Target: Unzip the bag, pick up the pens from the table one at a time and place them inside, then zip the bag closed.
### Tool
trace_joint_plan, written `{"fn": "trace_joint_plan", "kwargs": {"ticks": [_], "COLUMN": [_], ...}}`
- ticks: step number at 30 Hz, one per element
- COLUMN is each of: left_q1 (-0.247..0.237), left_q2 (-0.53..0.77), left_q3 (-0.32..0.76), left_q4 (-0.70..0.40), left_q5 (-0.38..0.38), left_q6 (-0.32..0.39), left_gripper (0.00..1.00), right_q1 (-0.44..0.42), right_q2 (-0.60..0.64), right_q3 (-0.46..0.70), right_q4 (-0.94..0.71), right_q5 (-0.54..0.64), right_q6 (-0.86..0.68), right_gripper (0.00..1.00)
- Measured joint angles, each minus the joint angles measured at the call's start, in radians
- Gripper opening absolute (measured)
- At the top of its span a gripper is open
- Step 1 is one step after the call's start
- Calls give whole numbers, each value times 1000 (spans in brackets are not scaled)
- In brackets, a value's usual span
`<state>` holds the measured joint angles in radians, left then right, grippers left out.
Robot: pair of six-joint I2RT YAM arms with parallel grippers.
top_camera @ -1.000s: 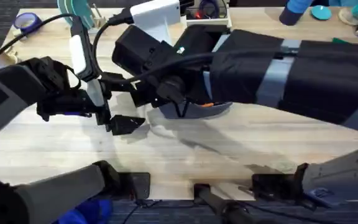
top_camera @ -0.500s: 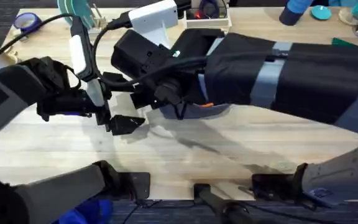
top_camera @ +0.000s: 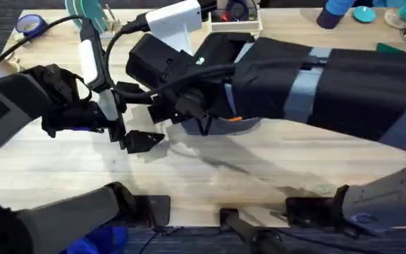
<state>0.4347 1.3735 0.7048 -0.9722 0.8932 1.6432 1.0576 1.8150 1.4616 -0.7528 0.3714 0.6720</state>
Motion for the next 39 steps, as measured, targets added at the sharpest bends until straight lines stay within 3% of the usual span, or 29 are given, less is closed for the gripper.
{"fn": "trace_joint_plan", "kwargs": {"ticks": [23, 25, 26, 30, 31, 39], "left_q1": [2, 2, 2, 2, 2, 2], "left_q2": [0, 0, 0, 0, 0, 0], "left_q3": [0, 0, 0, 0, 0, 0], "left_q4": [0, 0, 0, 0, 0, 0], "left_q5": [0, 0, 0, 0, 0, 0], "left_q6": [0, 0, 0, 0, 0, 4], "left_gripper": [993, 992, 993, 993, 993, 993], "right_q1": [2, 2, 2, 2, 2, 2], "right_q2": [42, 42, 42, 42, 42, 42], "right_q3": [3, 3, 3, 3, 3, 3], "right_q4": [0, -1, -2, -2, -2, -1], "right_q5": [27, 30, 33, 35, 36, 36], "right_q6": [-44, -48, -51, -51, -50, -74], "right_gripper": [988, 877, 764, 182, 79, 31]}}
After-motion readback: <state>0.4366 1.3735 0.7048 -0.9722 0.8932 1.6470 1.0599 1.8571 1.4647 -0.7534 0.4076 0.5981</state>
